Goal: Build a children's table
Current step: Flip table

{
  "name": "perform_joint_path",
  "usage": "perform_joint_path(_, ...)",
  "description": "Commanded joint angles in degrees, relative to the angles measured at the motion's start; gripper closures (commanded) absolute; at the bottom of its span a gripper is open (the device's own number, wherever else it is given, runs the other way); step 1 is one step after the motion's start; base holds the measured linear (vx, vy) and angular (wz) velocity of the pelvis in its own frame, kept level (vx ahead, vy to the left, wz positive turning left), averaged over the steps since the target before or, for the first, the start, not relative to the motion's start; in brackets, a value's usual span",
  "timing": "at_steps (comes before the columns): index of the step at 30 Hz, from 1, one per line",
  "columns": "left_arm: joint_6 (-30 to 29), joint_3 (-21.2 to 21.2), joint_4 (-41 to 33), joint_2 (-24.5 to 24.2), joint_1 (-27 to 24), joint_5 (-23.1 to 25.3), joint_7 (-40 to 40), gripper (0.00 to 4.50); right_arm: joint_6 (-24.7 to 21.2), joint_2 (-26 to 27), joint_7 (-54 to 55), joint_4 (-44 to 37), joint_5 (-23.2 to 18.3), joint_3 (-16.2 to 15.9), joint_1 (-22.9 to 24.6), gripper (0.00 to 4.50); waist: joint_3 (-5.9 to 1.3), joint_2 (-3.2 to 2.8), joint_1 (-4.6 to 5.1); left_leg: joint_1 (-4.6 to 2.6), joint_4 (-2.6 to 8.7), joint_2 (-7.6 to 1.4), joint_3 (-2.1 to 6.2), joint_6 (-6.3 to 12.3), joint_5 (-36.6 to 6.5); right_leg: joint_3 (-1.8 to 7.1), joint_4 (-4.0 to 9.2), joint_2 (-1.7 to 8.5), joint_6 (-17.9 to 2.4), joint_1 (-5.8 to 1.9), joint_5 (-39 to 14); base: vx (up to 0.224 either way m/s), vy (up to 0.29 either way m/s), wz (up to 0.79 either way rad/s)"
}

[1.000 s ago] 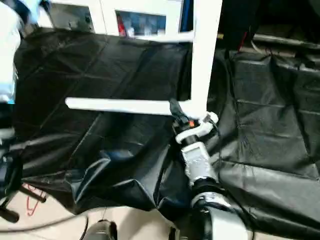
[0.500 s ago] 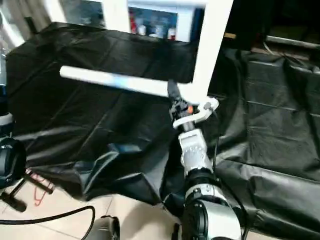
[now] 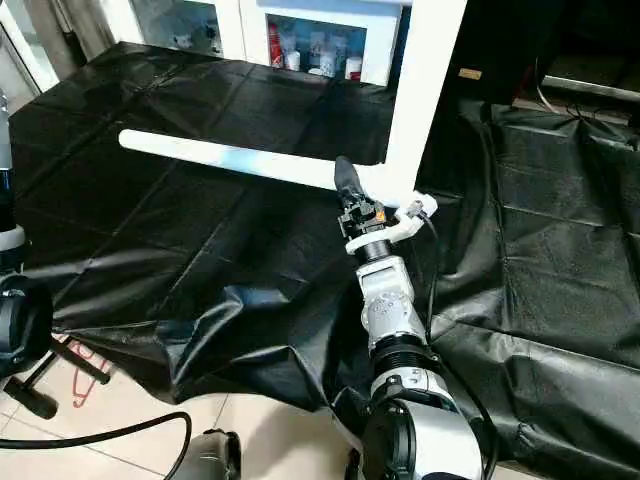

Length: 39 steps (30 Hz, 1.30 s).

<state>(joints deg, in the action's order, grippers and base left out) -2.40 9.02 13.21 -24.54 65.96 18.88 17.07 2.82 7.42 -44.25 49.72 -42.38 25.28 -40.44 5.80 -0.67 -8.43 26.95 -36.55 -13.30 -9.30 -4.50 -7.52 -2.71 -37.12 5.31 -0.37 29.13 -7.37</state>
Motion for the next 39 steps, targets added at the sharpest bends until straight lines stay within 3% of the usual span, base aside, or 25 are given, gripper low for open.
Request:
perform_joint_path(1, 5.4, -1.0, -8.5, 4.0, 6.6, -10.3, 0.3, 2.33, -1.0, 0.9, 0.3, -0.8, 5.7, -6.4, -3.8, 2.26, -7.89, -0.06, -0.11, -2.59, 2.81, 1.25, -1.13, 5.68, -5.3, 0.47, 1.91, 1.09, -15.9, -5.90, 1.3, 0.000, 0.000, 0.00)
perform_joint_path(2, 5.4, -1.0, -8.5, 4.0, 6.6, -10.3, 0.3, 2.33, -1.0, 0.9, 0.3, -0.8, 5.7, -6.4, -3.8, 2.26, -7.87, -0.08, -0.11, -2.56, 2.85, 1.23, -1.10, 5.54, -5.4, 0.46, 1.93, 1.13, -15.8, -5.93, 0.9, 0.000, 0.000, 0.00)
perform_joint_path(3, 5.2, -0.7, -8.1, 4.4, 6.8, -10.8, 0.5, 2.33, -0.9, 1.0, 0.2, -1.8, 6.4, -7.0, -3.5, 2.26, -7.86, -0.58, -0.18, -2.62, 2.85, 1.22, -1.02, 5.35, -5.7, 0.45, 1.91, 1.14, -15.8, -5.84, 0.7, 0.000, 0.000, 0.00)
perform_joint_path(6, 5.2, -0.7, -8.1, 4.4, 6.8, -10.8, 0.5, 2.33, -0.9, 1.0, 0.2, -1.8, 6.4, -7.0, -3.5, 2.26, -7.88, -0.31, -0.05, -2.62, 2.87, 1.24, -1.07, 5.11, -6.0, 0.45, 1.98, 1.07, -15.8, -5.91, 1.0, 0.000, 0.000, 0.00)
perform_joint_path(39, 5.2, -0.7, -8.1, 4.4, 6.8, -10.8, 0.5, 2.33, -0.9, 1.0, 0.2, -1.8, 6.4, -7.0, -3.5, 2.26, -7.95, -0.32, -0.13, -2.65, 2.79, 1.22, -1.06, 5.31, -5.5, 0.41, 1.85, 1.06, -16.2, -5.94, 1.9, 0.000, 0.000, 0.00)
